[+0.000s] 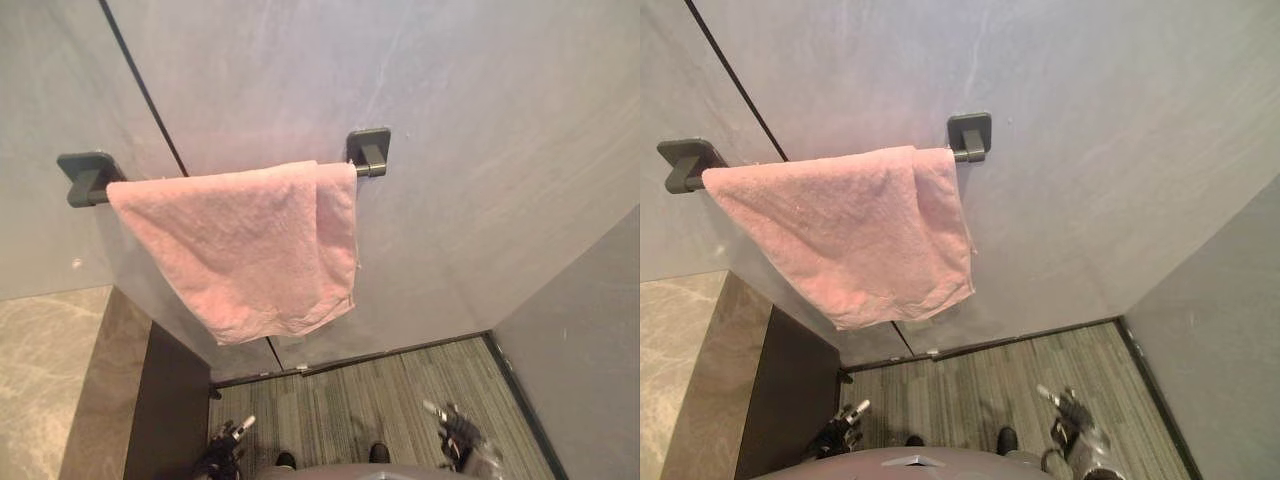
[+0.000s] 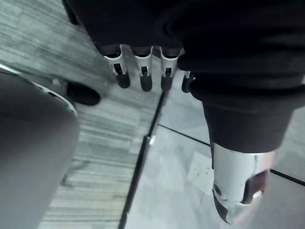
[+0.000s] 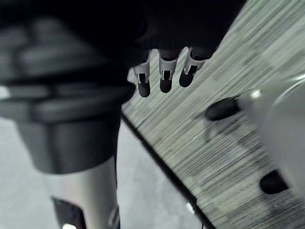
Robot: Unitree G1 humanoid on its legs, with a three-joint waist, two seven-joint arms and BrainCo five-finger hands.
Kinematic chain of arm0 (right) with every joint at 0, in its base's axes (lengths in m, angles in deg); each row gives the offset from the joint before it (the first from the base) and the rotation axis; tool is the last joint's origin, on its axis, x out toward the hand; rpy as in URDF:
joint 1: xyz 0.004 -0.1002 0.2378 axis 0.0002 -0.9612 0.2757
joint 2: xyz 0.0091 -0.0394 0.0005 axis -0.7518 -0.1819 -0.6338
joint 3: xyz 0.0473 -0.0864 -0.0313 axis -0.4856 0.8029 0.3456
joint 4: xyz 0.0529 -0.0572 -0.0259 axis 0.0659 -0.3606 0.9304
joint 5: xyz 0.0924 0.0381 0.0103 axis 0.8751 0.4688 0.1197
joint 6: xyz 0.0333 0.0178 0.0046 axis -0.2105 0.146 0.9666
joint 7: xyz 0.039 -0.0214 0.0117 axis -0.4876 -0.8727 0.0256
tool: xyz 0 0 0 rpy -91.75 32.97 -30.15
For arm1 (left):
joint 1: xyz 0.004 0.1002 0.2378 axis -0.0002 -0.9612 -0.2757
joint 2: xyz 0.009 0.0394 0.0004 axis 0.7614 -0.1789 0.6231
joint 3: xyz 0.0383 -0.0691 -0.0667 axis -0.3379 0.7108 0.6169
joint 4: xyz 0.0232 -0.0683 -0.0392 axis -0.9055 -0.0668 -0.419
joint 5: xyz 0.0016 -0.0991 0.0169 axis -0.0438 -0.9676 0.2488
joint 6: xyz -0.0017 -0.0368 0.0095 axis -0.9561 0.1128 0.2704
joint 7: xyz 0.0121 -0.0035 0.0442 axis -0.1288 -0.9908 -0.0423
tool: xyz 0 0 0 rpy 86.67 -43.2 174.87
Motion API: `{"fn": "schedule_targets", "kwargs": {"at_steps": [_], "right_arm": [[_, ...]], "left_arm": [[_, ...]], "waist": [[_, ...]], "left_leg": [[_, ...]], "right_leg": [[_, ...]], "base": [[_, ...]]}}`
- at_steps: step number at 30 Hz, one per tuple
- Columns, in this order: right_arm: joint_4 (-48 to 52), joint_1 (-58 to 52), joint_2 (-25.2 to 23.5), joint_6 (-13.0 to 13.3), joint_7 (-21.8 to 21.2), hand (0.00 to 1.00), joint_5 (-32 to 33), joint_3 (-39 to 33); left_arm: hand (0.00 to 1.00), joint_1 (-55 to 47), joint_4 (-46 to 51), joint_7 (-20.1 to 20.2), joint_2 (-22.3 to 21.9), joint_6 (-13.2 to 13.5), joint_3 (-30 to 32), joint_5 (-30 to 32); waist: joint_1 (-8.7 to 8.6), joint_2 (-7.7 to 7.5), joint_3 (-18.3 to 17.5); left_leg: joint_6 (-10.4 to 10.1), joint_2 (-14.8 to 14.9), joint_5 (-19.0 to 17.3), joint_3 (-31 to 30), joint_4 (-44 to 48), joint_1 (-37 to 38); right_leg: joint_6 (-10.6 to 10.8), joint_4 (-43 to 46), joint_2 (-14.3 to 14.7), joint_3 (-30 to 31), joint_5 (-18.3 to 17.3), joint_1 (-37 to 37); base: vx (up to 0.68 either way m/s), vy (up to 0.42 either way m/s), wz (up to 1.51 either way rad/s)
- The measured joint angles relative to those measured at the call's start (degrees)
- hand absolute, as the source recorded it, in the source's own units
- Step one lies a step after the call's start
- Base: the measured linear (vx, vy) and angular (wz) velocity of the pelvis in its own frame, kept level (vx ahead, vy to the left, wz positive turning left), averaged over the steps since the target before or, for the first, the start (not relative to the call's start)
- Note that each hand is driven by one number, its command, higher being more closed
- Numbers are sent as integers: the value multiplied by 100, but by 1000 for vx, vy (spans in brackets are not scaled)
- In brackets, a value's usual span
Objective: Organize washtable
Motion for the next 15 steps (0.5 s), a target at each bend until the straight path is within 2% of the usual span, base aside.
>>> {"fn": "schedule_targets", "kwargs": {"at_steps": [4,8,11,15], "right_arm": [[0,-326,-60,-125,177,0,-411,-816],[3,-439,-189,-127,220,0,-396,-1128],[7,-420,-215,-130,224,0,-395,-1101],[36,-171,-197,-122,306,0,-392,-490]], "left_arm": [[0,-18,-103,-291,-167,-101,260,176],[0,-46,-167,-389,-200,-96,306,167],[0,-1,-257,-445,-200,-95,251,180],[0,62,-83,-554,-203,-82,-87,64]], "waist": [[-61,70,-58],[-163,60,-71],[-186,92,-71],[-241,87,37]], "left_leg": [[-16,4,-13,9,-4,34],[-34,12,-48,16,-27,133],[-14,15,-65,23,-22,121],[-79,37,-18,-235,88,-86]], "right_leg": [[-7,4,-1,1,-5,20],[-15,-22,8,1,-12,101],[-63,65,10,4,-67,63],[-81,265,18,-195,-171,-22]], "base": [[0,0,0],[-8,0,0],[-11,0,0],[-26,-21,22]]}}
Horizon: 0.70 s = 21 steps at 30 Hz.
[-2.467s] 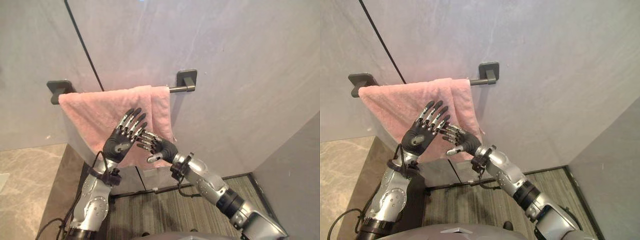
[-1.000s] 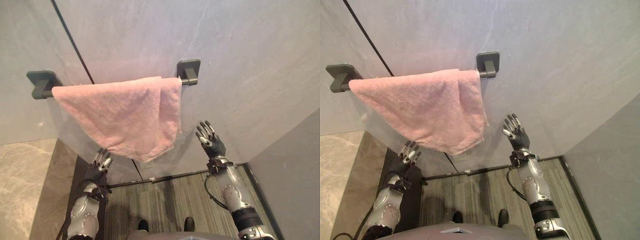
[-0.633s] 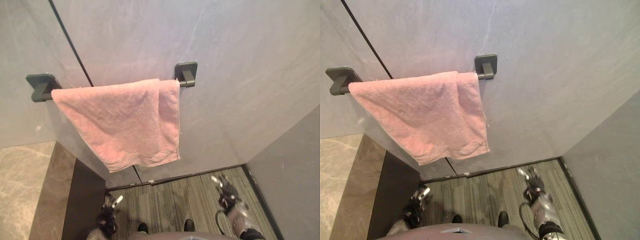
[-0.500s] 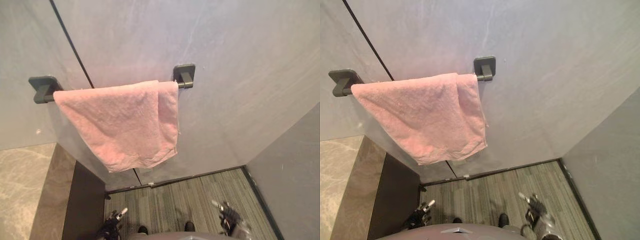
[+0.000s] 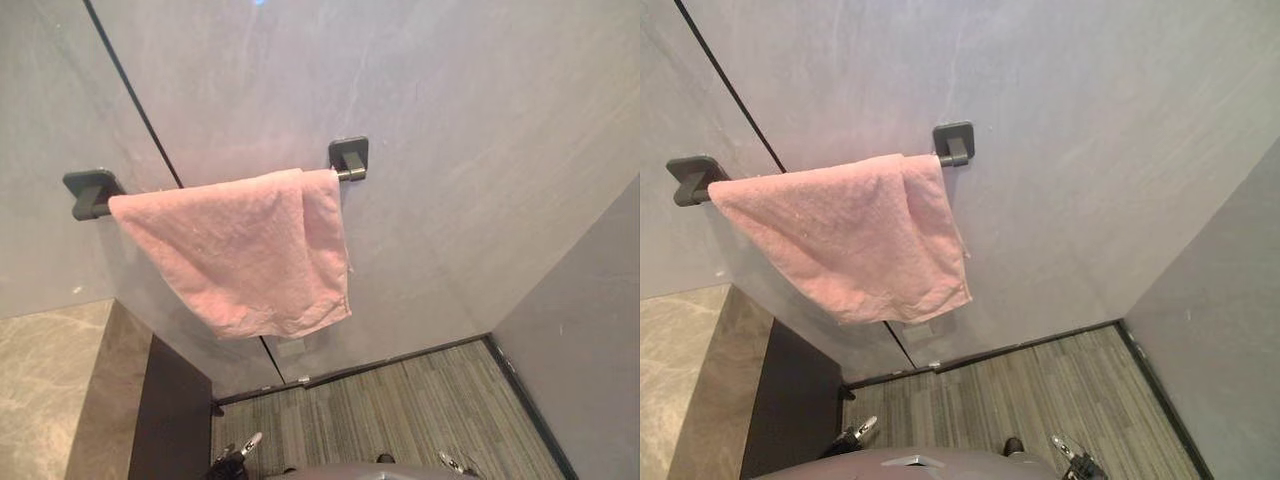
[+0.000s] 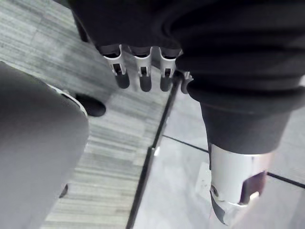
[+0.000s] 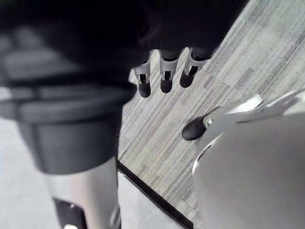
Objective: Organize washtable
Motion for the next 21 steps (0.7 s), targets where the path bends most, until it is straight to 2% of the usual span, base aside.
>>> {"fn": "schedule_targets", "kwargs": {"at_steps": [4,6,7,8,9,10,12,14,15,16,17,18,19,20,21], "right_arm": [[39,720,-7,15,98,0,-17,599],[87,1156,-4,48,200,0,-13,775],[133,1340,-56,113,258,0,0,848],[215,1448,-91,161,290,0,25,838],[457,1479,-114,264,317,0,55,871],[607,1420,-112,302,310,0,56,934],[715,1242,-97,350,277,0,77,993],[683,1121,-6,346,257,0,135,986],[676,1013,-3,345,238,0,222,962],[520,955,36,341,221,0,232,930],[418,951,33,323,210,0,217,943],[247,943,45,256,208,0,215,980],[201,977,35,225,220,0,216,983],[199,942,-7,222,216,0,215,1006],[206,909,16,226,213,0,213,1021]], "left_arm": [[0,269,428,-67,-32,113,-127,-105],[0,354,490,-162,-67,152,-230,-196],[0,417,488,-219,-3,151,-257,-187],[0,438,490,-235,-16,146,-220,-179],[0,341,487,-258,-9,147,-197,-178],[0,208,492,-253,-41,166,-198,-176],[0,142,415,-212,-82,145,-311,-161],[0,161,389,-144,-137,138,-433,-91],[0,168,373,-104,-173,115,-458,8],[0,204,336,-96,-185,98,-468,73],[0,217,334,-96,-176,88,-482,97],[0,234,331,-96,-111,89,-572,129],[0,242,329,-85,-92,88,-593,131],[0,251,331,-75,-10,98,-683,138],[0,297,334,-72,49,106,-792,187]], "waist": [[26,-56,438],[76,-3,545],[106,-59,595],[105,-78,675],[110,-83,740],[97,-85,745],[-6,62,653],[-86,140,618],[-106,246,548],[-109,238,537],[-136,193,542],[-97,153,568],[-85,131,587],[-121,-12,672],[-237,28,671]], "left_leg": [[-22,15,52,-617,602,-680],[-255,39,485,-897,621,-1142],[-224,25,434,-641,671,-1209],[-23,52,-75,-314,1507,-1386],[112,106,-825,184,3209,-1519],[-54,165,-1089,397,4174,-1251],[-164,253,-1138,416,4652,-645],[-412,370,-991,387,4268,-36],[-625,443,-528,361,3370,404],[-744,324,-852,315,2558,699],[-672,299,-990,318,2419,704],[-489,272,-1338,405,2396,704],[-453,241,-1491,453,2375,702],[-191,145,-1833,627,1761,915],[-79,-47,-1662,672,924,1199]], "right_leg": [[-89,307,-20,-564,-96,-246],[-302,810,-29,-848,-238,-707],[-437,726,-180,-1123,-199,-823],[-473,818,-248,-1178,-220,-866],[-523,958,-344,-1222,-254,-826],[-520,940,-359,-1273,-248,-774],[-560,846,-345,-1460,-243,-679],[-524,783,-342,-1605,-139,-766],[-501,806,-304,-1712,-22,-923],[-434,907,-284,-1741,170,-1141],[-429,908,-321,-1756,236,-1210],[-400,976,-424,-1733,342,-1322],[-392,1066,-478,-1701,367,-1388],[-390,1365,-698,-1681,369,-1515],[-371,1658,-807,-1682,362,-1642]], "base": [[-106,-60,83],[-146,-84,97],[114,-68,82],[654,-37,58],[1037,-23,32],[1011,3,28],[863,18,54],[734,21,70],[483,50,39],[303,106,36],[-4,274,13],[-157,292,2],[-213,378,-1],[-240,301,21],[-315,349,29]]}}
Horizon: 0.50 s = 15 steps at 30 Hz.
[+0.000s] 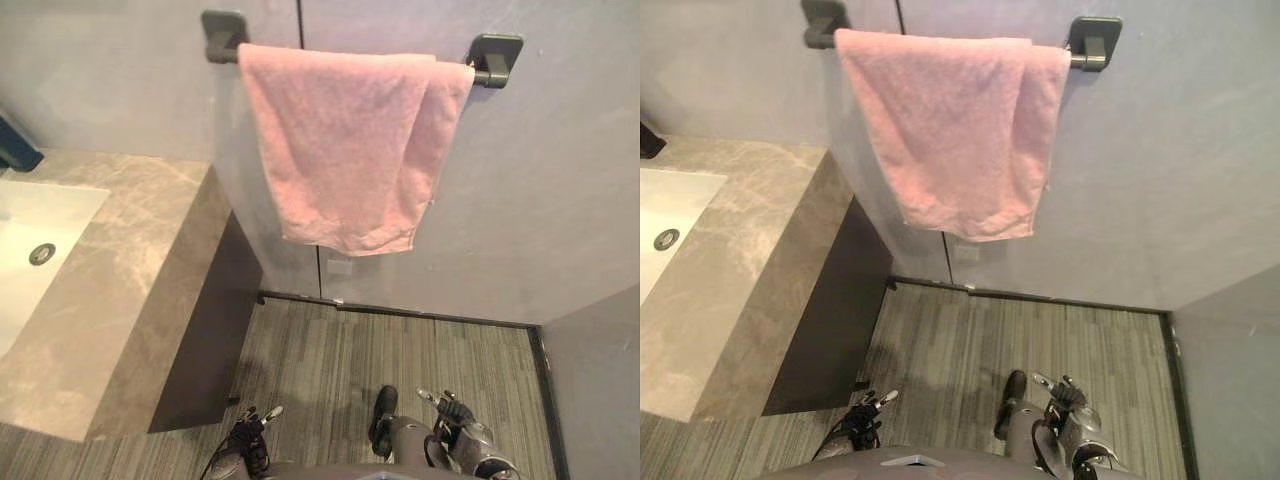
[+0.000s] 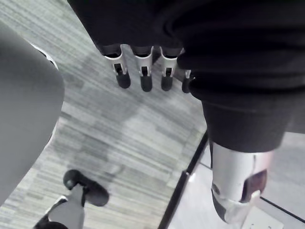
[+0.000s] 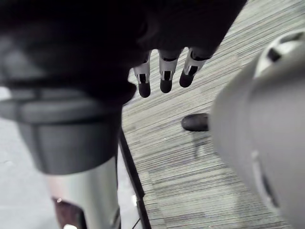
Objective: Organize washtable
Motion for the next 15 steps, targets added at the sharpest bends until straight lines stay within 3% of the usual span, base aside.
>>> {"fn": "schedule_targets", "kwargs": {"at_steps": [1,2,3,5,7,8,9,12,13,15], "right_arm": [[5,-18,3,3,-2,0,-4,27],[-6,-55,-89,-6,-16,0,-25,212],[-4,-166,-166,-2,-60,0,-144,333],[38,-245,-162,-5,-124,0,-195,331],[57,-276,-131,-3,-123,0,-230,95],[55,-298,-149,-3,-124,0,-230,31],[49,-355,-184,-8,-129,0,-242,-42],[44,-361,-233,-60,-174,0,-462,-55],[24,-335,-241,-104,-209,0,-471,-31],[7,-242,-241,-106,-237,0,-604,177]], "left_arm": [[0,69,-4,-1,57,-3,-26,84],[0,90,-18,-9,218,-2,-54,182],[0,86,-134,-31,317,-7,-19,378],[0,5,-172,-50,322,-15,100,402],[0,52,-176,-46,317,-15,238,422],[0,56,-156,-43,316,-13,243,434],[0,5,-164,-28,285,-26,289,502],[0,-114,-94,-33,201,-58,541,497],[0,-134,-98,-34,172,-59,624,498],[0,-177,-99,-44,127,-71,686,482]], "waist": [[-8,-123,47],[63,-387,93],[139,-541,103],[175,-489,14],[109,-386,16],[124,-383,18],[185,-397,11],[201,-452,-58],[262,-458,-184],[419,-393,-479]], "left_leg": [[40,-217,23,-21,-410,178],[132,-533,74,-43,-481,188],[216,-687,70,18,-261,132],[375,-657,15,65,155,-179],[639,-556,56,-230,481,-567],[667,-557,75,-342,492,-610],[750,-647,133,-589,490,-658],[795,-871,167,-992,685,-870],[795,-928,177,-1124,810,-1045],[720,-941,363,-1286,928,-1531]], "right_leg": [[42,255,-188,127,31,-172],[289,132,-363,487,193,-223],[473,-311,-355,793,636,-26],[600,-640,-259,1137,1344,-2],[525,1332,-128,1347,-297,-107],[485,1712,-67,1450,-633,-44],[524,2362,26,1727,-1272,215],[744,2811,23,2221,-1824,681],[868,2485,90,2496,-1939,823],[803,1486,227,2675,-2020,954]], "base": [[-332,331,13],[-333,351,-21],[-284,324,-32],[-7,171,-10],[556,-250,73],[641,-368,122],[487,-285,100],[427,-255,103],[239,-225,59],[205,-348,41]]}}
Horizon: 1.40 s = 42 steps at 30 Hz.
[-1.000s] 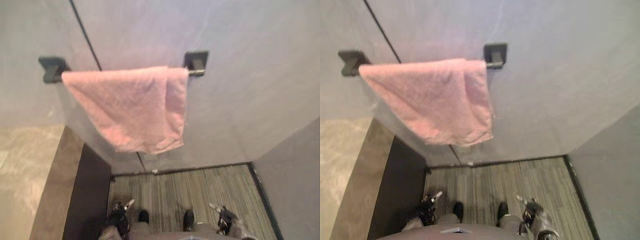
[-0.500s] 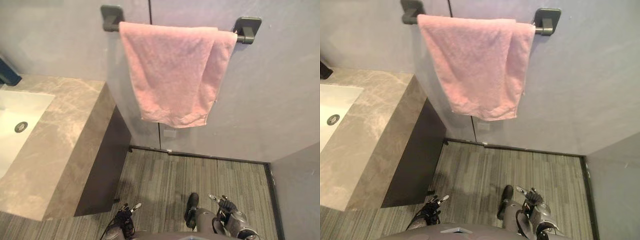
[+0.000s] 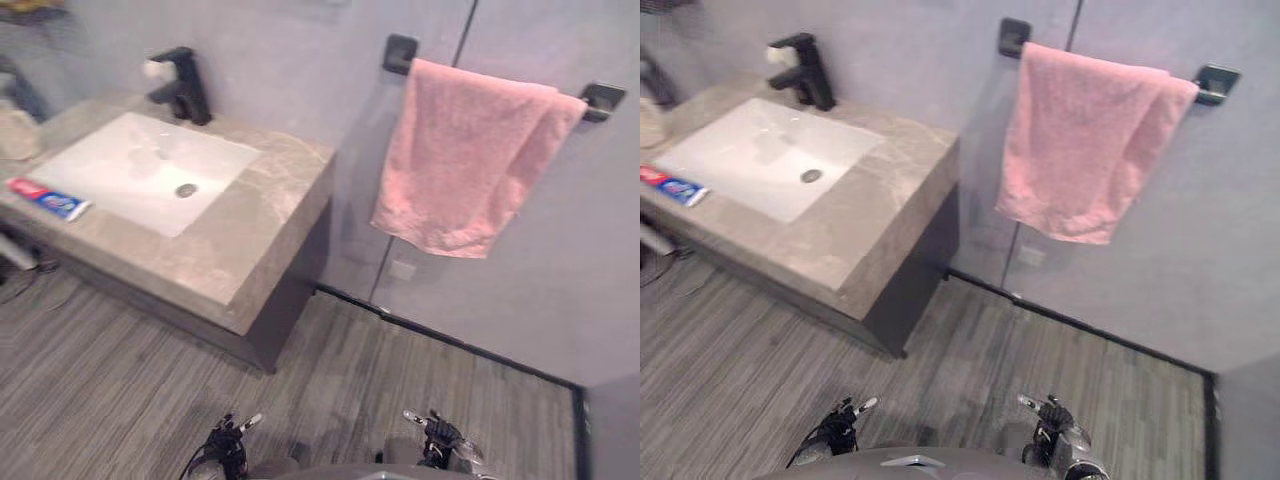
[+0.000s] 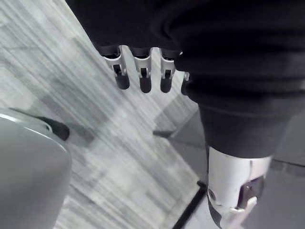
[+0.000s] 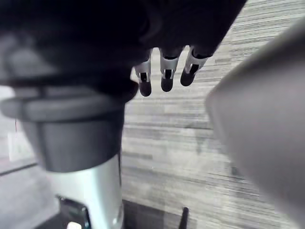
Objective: Organize washtable
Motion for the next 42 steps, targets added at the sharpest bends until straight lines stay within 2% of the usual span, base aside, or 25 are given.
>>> {"fn": "schedule_targets", "kwargs": {"at_steps": [1,4,6,7,8,10,11,12,13,15,16,17,19,20,21,23,25,27,28,29,31,33,34,37,42], "right_arm": [[-2,152,-1,5,9,0,-16,170],[-4,484,5,22,25,0,-17,535],[1,567,45,116,88,0,-29,767],[-1,541,46,134,103,0,-49,811],[-9,517,53,150,112,0,-72,864],[-10,437,55,148,112,0,-300,783],[-23,420,26,144,115,0,-314,704],[-17,422,60,130,129,0,-318,611],[-16,375,94,111,123,0,-319,606],[-14,266,115,106,119,0,-422,498],[-12,249,116,107,119,0,-477,461],[-5,242,115,108,118,0,-475,416],[46,161,122,113,116,0,-472,229],[44,144,128,110,116,0,-471,175],[41,102,90,109,115,0,-469,88],[-4,42,46,105,114,0,-469,23],[-18,-25,-21,104,125,0,-465,11],[-16,1,-79,108,115,0,-466,48],[-14,7,-88,110,114,0,-472,68],[-8,28,-96,109,111,0,-481,142],[-2,74,-93,112,110,0,-485,197],[-9,93,-78,112,104,0,-485,194],[-19,81,-48,111,97,0,-484,186],[-132,-38,-12,111,100,0,-472,85],[-233,-74,4,105,99,0,-468,-27]], "left_arm": [[0,14,7,-7,4,8,-8,-4],[0,79,6,-31,53,12,-15,-70],[0,118,28,-114,46,66,-65,-170],[0,118,54,-124,29,86,-66,-172],[0,104,126,-128,21,101,-154,-173],[0,59,218,-123,81,102,-291,-158],[0,69,222,-123,95,101,-267,-137],[0,88,228,-116,81,94,-196,-109],[0,66,209,-123,83,71,-190,-106],[0,18,204,-114,81,69,-213,-102],[0,-7,198,-104,64,64,-240,-101],[0,-9,193,-101,47,56,-249,-100],[0,80,177,-53,-14,-16,-490,20],[0,85,183,-38,-47,-32,-537,68],[0,76,164,-18,-52,-48,-612,110],[0,136,154,-15,69,-56,-918,125],[0,169,102,-16,101,-55,-1033,124],[0,147,47,-24,172,-29,-1052,126],[0,152,18,-24,188,-25,-1085,129],[0,161,-30,-18,209,-26,-1162,182],[0,176,-79,-5,224,-22,-1179,326],[0,271,-225,3,234,-31,-1181,417],[0,274,-242,20,260,-39,-1173,515],[0,278,-246,32,220,-28,-1057,526],[0,287,-335,59,167,-36,-708,520]], "waist": [[72,-3,-45],[81,58,121],[81,224,393],[97,241,460],[115,279,537],[62,236,520],[64,205,573],[62,242,637],[19,247,633],[-35,250,618],[-94,287,585],[-123,307,550],[-230,382,460],[-246,406,410],[-267,335,308],[-399,221,232],[-280,133,189],[-110,129,174],[-112,131,160],[-124,129,118],[-129,134,116],[-158,138,121],[-248,123,121],[-158,63,57],[-129,-7,11]], "left_leg": [[-15,6,84,-41,81,-311],[-24,93,89,-284,384,-787],[-168,250,174,-620,605,-868],[-258,262,229,-699,612,-900],[-453,271,437,-763,539,-986],[-543,267,1064,-849,-219,-860],[-411,382,1013,-454,-93,-910],[-233,502,661,73,667,-981],[-223,550,463,246,1126,-932],[-356,787,182,439,1672,-520],[-415,1021,119,492,1706,-220],[-455,1136,92,502,1692,-102],[-528,1486,78,514,1197,271],[-630,1428,33,492,866,346],[-640,1261,8,517,263,361],[-644,1075,-10,328,-333,352],[-616,916,-45,238,-560,435],[-608,700,-40,379,-586,580],[-606,642,-40,400,-587,598],[-469,554,-65,439,-601,593],[-389,490,-32,430,-606,519],[-342,528,-4,285,-630,431],[-334,599,18,87,-617,417],[-419,730,78,-65,-739,485],[-479,832,149,-104,-940,509]], "right_leg": [[-10,-531,19,-2,-2,63],[-101,-1254,166,-46,44,204],[-285,-1485,363,-392,229,496],[-296,-1469,389,-493,235,551],[-343,-1471,426,-673,261,598],[-521,-1650,331,-1057,388,582],[-575,-1683,254,-1307,474,490],[-612,-1636,165,-1548,522,473],[-615,-1653,85,-1710,581,500],[-599,-1755,-61,-2095,740,537],[-588,-1886,-82,-2323,876,561],[-604,-1937,-100,-2438,911,554],[-432,-2069,-255,-2829,1170,437],[-377,-2090,-288,-2877,1232,382],[-260,-2362,-252,-2813,1371,346],[-230,-2646,-252,-2677,1676,370],[-147,-2661,-427,-2703,1859,418],[-134,-2659,-620,-2589,2032,503],[-133,-2665,-667,-2527,2033,503],[-53,-2671,-746,-2482,2084,454],[-31,-2659,-768,-2369,2097,356],[-173,-2537,-524,-1677,1744,252],[-223,-2389,-282,-1191,1525,254],[-161,-2340,-183,-1314,1434,302],[-57,-2502,-88,-1373,1474,340]], "base": [[129,-375,25],[44,-374,39],[-57,-346,73],[-241,-160,91],[-364,-68,109],[-282,-48,114],[-14,-53,101],[130,-103,106],[281,-122,110],[284,-111,108],[59,41,95],[8,142,105],[26,225,120],[-9,326,119],[-34,369,135],[-6,348,143],[7,266,48],[-60,201,-25],[-90,154,-33],[-73,96,-22],[-82,46,-11],[-97,-107,32],[-94,-167,58],[-55,-157,33],[4,-77,5]]}}
